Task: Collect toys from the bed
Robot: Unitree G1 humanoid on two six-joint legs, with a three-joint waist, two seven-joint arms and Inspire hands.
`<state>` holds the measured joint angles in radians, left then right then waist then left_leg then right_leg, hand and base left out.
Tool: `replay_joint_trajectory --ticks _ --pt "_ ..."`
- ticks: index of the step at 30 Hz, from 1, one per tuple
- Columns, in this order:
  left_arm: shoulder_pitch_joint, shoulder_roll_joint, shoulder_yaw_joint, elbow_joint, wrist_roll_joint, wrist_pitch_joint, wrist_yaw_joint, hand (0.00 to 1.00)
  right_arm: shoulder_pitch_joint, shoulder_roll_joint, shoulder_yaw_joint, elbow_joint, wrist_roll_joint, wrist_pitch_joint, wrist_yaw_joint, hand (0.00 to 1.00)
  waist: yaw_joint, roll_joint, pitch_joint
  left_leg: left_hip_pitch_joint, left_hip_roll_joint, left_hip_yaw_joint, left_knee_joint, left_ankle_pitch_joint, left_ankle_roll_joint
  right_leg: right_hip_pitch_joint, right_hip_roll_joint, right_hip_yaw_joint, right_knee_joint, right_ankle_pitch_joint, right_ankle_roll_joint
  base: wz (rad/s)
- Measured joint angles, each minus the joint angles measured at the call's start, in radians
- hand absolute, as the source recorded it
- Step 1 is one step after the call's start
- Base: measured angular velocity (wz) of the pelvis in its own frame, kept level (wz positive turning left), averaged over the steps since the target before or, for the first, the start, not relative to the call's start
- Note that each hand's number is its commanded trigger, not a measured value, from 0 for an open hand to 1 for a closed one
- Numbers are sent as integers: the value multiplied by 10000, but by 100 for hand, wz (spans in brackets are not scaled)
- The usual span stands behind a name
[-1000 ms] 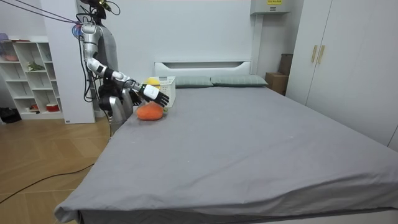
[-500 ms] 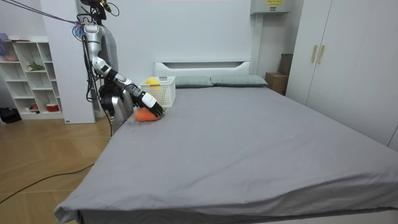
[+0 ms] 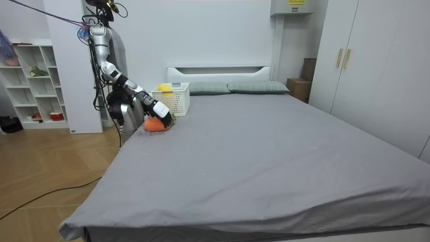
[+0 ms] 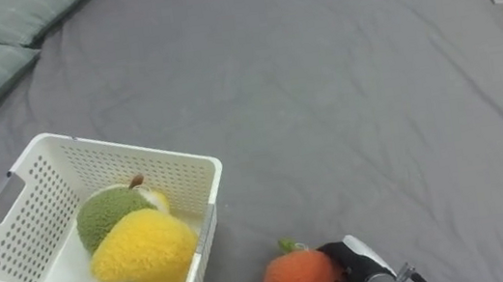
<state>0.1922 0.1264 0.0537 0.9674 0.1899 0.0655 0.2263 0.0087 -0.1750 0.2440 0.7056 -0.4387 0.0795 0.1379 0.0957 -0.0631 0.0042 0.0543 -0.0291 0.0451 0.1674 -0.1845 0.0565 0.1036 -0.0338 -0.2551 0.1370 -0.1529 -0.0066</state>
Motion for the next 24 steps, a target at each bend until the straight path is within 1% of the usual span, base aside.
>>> replay_joint_trajectory --ticks 7,12,16,17,18,21,24 --pt "-10 -7 36 191 21 -54 21 0 311 79 121 -14 -20 12 291 100 362 -36 17 3 -1 -3 -43 -1 2 4 -1 9 1 2 2 0" --pt "-9 -9 43 248 12 -24 6 0 298 81 95 -99 -15 11 336 100 400 -77 -3 -77 -21 -85 12 -1 4 -11 -27 -107 0 4 6 5" --pt "-25 -19 72 250 12 -25 7 0 281 80 69 -129 -4 -20 327 100 444 -41 4 -59 -19 -62 18 1 5 -8 -32 -98 20 7 8 0" --pt "-37 -25 117 250 17 -25 8 0 280 79 56 -164 -13 -16 324 100 446 -36 5 -59 -19 -62 18 1 5 -10 -33 -99 22 7 8 0" --pt "-43 -40 265 248 17 -31 8 0 282 67 25 -338 -43 15 325 100 442 -60 -9 -59 -18 -65 17 1 6 -12 -37 -104 31 7 8 0" --pt "-49 -67 626 241 16 -32 16 0 280 67 -333 -941 -67 37 273 100 436 -53 -4 -36 -18 -48 12 1 6 -14 -40 -75 40 7 9 0" --pt "-55 -64 748 245 17 -31 52 0 273 43 -556 -1504 -53 44 232 100 421 -103 2 -11 -16 -34 3 1 6 -6 -91 -80 39 6 9 0"
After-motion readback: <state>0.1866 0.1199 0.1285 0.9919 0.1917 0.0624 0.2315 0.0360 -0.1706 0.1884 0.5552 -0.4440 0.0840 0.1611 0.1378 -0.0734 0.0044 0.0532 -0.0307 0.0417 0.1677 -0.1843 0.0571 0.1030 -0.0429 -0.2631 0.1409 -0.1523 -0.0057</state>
